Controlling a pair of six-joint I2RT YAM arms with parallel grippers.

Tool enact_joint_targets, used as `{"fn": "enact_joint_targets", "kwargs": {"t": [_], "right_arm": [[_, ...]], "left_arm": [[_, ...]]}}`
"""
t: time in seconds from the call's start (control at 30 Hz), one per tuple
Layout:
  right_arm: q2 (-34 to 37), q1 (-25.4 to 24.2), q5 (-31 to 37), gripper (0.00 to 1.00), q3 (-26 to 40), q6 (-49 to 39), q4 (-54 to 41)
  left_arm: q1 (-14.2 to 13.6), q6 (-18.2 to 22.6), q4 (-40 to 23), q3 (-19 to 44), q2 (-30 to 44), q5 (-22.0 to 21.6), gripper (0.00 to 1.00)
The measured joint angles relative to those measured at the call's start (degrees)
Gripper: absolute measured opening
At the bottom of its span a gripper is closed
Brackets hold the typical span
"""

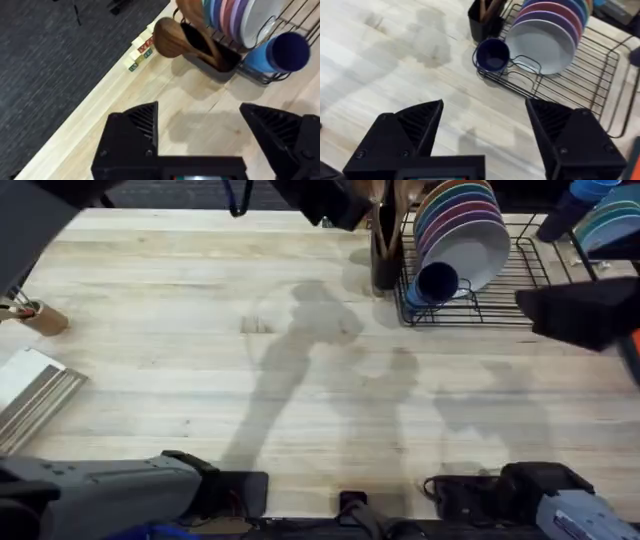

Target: Pick up the cup on the table and put them onto the rack.

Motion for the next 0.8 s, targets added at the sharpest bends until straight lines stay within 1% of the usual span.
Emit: {"fn": "enact_joint_targets", "kwargs": {"t": [0.1,0.13,0.27,0.37,0.47,0.53,0.6,0.7,0.8], "right_arm": [[2.0,0.5,-0.8,0.997,0.0,0.3,0.4],[4.0,1.9,-1.2,0.997,0.0,0.4,1.3],[5.8,4.1,-1.4,0.997,0.0,0.5,3.5],[6.6,5.6,-1.6,0.997,0.0,0.6,5.1],[7.5,7.5,-1.7,0.997,0.0,2.0,7.1],[8.4,8.8,-1.7,0.997,0.0,3.3,7.8],[9.3,10.0,-1.7,0.997,0.0,4.7,8.1],[10.8,11.7,-1.8,0.997,0.0,7.3,8.1],[11.9,13.0,-1.9,0.997,0.0,10.4,8.1]], "left_arm": [[1.4,1.3,1.7,-2.7,-1.0,0.0,0.993],[3.2,1.9,5.0,-7.2,-3.5,0.0,0.993],[5.7,2.2,9.8,-14.5,-8.9,-0.1,0.993],[7.1,2.3,11.7,-19.2,-13.8,-0.5,0.992],[8.5,1.8,10.5,-20.7,-17.5,-1.5,0.993],[10.0,0.5,8.1,-20.7,-19.4,-2.0,0.993],[11.7,-1.6,4.9,-20.7,-20.8,-2.4,0.993],[13.8,-5.7,1.6,-20.8,-21.7,-3.2,0.993],[14.7,-9.5,-0.9,-20.8,-21.9,-3.4,0.993]]}}
